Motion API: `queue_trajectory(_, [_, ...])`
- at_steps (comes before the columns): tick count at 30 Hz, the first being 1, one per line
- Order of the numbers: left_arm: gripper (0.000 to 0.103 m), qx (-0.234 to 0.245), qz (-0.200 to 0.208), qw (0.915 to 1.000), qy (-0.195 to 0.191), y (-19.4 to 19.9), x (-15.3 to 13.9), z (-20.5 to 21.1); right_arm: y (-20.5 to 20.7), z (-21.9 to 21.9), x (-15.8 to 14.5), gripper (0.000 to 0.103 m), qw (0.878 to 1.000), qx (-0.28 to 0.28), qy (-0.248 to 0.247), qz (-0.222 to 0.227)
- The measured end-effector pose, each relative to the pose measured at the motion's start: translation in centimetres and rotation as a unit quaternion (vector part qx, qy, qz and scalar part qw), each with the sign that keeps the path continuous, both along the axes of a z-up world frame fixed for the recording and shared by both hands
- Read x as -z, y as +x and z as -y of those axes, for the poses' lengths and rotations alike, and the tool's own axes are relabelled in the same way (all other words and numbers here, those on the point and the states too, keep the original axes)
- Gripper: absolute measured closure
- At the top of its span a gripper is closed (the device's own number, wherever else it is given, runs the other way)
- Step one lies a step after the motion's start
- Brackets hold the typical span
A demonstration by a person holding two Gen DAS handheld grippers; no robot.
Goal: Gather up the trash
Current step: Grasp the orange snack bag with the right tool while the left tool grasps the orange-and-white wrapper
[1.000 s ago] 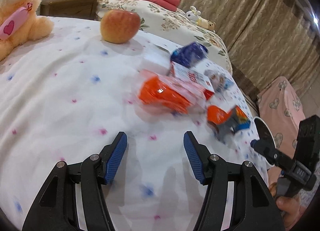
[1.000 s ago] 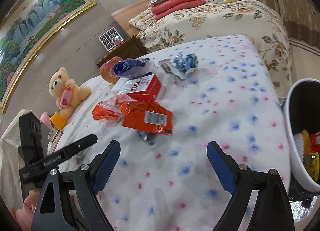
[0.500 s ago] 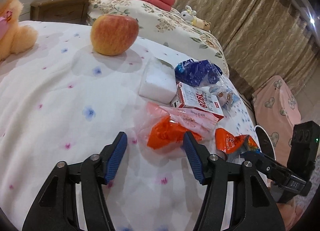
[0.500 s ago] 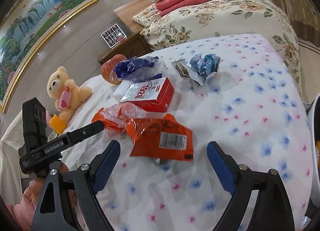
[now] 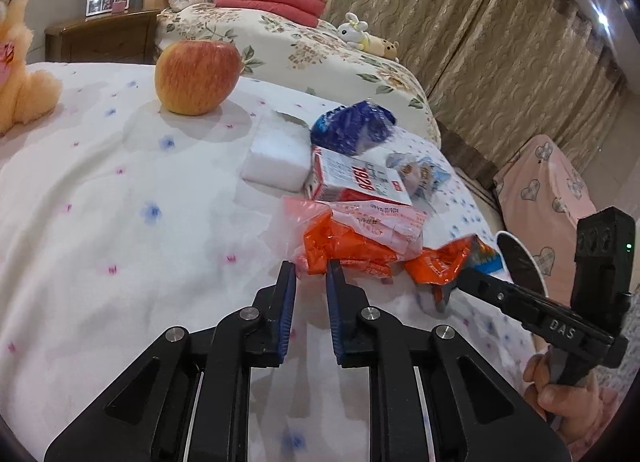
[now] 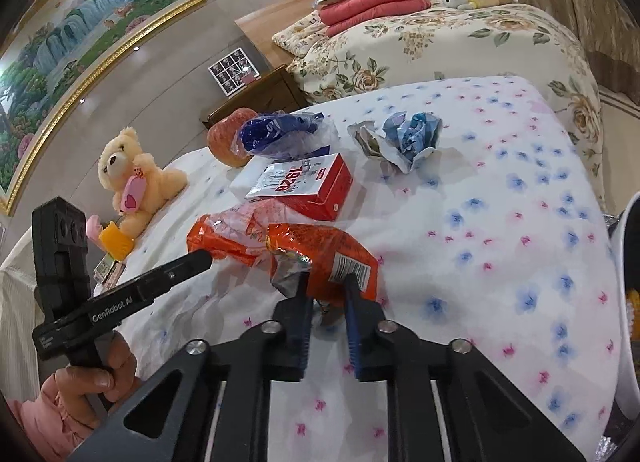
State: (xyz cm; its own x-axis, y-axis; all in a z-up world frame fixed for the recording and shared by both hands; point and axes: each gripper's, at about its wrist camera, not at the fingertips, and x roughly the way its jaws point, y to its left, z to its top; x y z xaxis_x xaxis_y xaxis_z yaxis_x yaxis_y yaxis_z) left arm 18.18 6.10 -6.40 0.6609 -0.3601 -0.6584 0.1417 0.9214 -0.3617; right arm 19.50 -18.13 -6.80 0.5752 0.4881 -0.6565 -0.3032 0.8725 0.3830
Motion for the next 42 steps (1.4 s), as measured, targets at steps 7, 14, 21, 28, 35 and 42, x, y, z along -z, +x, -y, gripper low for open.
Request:
queue_trajectory(7, [0.09,0.007,0.0,0.9997,-0.025,-2.4,-0.2,1.6,-1.5,2.0,-0.4,0.095,1.0,0.015,0.005,0.006])
queue_trajectory(14, [0.09,0.033,0.005,0.9989,-0.034,-3.3,-0.8,4.7,-3.4,5.3,-0.9,0.097,0.999,0.044,0.005,0.016])
queue_trajectory(21, [0.09,0.056,0.007,0.9979,-0.033,-3.6,-1.1,7.7,-4.7,8.7,-1.3,0.098,0.996,0.081,0.009,0.022])
queue_trajectory(28, [0.09,0.046,0.008,0.9985,-0.028,-4.0,-1.1,7.8,-5.7,10.1,-1.1,0.037,0.994,0.088,0.062,0.018])
queue_trajectory(35, [0.09,0.027,-0.001,0.9992,-0.031,-4.1,-0.6,6.6,-5.2,7.5,-0.5,0.034,0.997,0.052,0.052,0.009])
queue_trajectory(42, [0.09,0.03,0.0,0.999,-0.033,-4.2,-0.8,6.9,-4.0,5.4,0.9,0.081,0.999,0.038,0.011,-0.013])
